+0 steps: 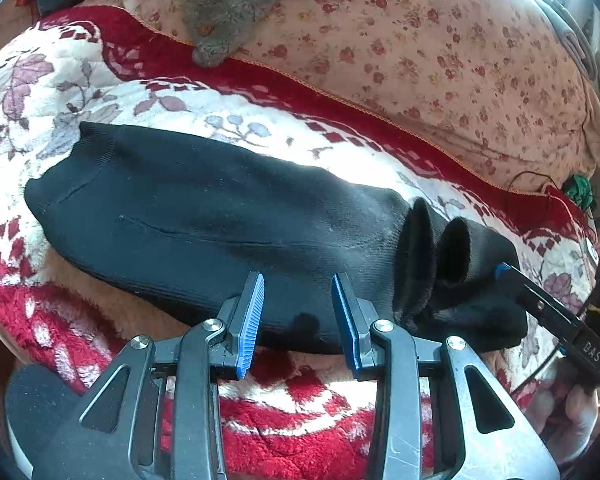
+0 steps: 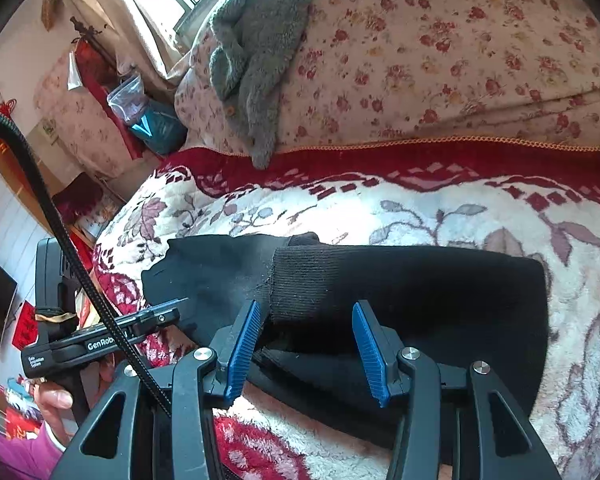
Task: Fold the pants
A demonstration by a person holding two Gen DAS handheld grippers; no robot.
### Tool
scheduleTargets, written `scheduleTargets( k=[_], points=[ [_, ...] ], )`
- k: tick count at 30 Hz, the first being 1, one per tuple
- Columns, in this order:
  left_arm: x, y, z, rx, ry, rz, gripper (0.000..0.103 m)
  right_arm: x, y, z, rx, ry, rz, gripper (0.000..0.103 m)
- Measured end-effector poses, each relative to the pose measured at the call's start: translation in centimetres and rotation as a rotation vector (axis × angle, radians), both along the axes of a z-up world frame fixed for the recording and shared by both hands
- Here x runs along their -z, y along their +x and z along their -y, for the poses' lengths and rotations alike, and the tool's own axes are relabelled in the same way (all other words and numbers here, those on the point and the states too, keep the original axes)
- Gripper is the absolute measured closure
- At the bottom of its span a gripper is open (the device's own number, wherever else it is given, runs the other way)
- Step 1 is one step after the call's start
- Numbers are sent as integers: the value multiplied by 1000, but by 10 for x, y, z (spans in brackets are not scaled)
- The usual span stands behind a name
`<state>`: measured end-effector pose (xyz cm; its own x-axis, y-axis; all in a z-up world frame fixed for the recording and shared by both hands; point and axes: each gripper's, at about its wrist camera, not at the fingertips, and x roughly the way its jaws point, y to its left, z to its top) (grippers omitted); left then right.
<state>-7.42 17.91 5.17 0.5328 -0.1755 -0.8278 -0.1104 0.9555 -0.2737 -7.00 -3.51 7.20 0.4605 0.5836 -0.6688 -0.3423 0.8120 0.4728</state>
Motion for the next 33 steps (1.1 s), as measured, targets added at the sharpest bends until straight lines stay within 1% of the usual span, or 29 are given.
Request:
scheduleTargets(
  k=[2, 4, 5, 6, 7, 8, 10, 12, 14, 15, 16, 18, 19, 20, 23, 27, 29, 31, 33],
  points=[
    [-1, 1, 7, 31, -9, 7, 69, 0, 2, 0, 6, -1, -4, 57],
    [-2, 1, 14, 69, -30, 20, 69, -4, 5, 0, -1, -22, 16, 55],
    [-3, 1, 19, 107, -53, 30, 64, -7, 7, -1, -8, -44, 32, 53],
    [-3, 2, 23, 134, -65, 35, 55, -11, 9, -2, -21, -72, 54, 49],
    [-2, 3, 29, 175, -75, 36, 52, -15, 13, -6, -61, -115, 87, 46],
    [-1, 3, 34, 199, -77, 36, 50, -18, 16, -9, -95, -152, 110, 45],
    [2, 3, 42, 229, -67, 35, 50, -19, 23, -18, -166, -272, 159, 44],
    [5, 5, 50, 260, -48, 34, 50, -12, 32, -31, -293, -377, 166, 44],
    [8, 7, 54, 270, -22, 32, 50, -2, 41, -38, -376, -444, 154, 44],
    [10, 9, 54, 269, -21, 27, 50, 2, 45, -41, -406, -462, 151, 48],
    [12, 11, 53, 265, -28, 18, 50, 5, 49, -41, -426, -461, 152, 64],
    [16, 16, 50, 254, -58, -1, 50, 8, 56, -42, -463, -446, 168, 79],
    [17, 17, 49, 250, -71, -6, 50, 10, 60, -42, -465, -461, 176, 87],
    [19, 20, 47, 246, -84, -9, 50, 12, 64, -43, -464, -485, 177, 89],
    [18, 24, 48, 242, -94, 1, 50, 21, 74, -48, -447, -518, 184, 90],
    [12, 26, 52, 249, -128, 33, 50, 38, 85, -54, -413, -530, 162, 90],
    [12, 28, 55, 259, -125, 30, 50, 47, 91, -54, -386, -515, 130, 90],
    [13, 28, 55, 260, -120, 28, 50, 45, 91, -50, -365, -496, 122, 90],
    [14, 27, 51, 252, -129, 23, 50, 36, 89, -45, -337, -475, 126, 90]
  ],
)
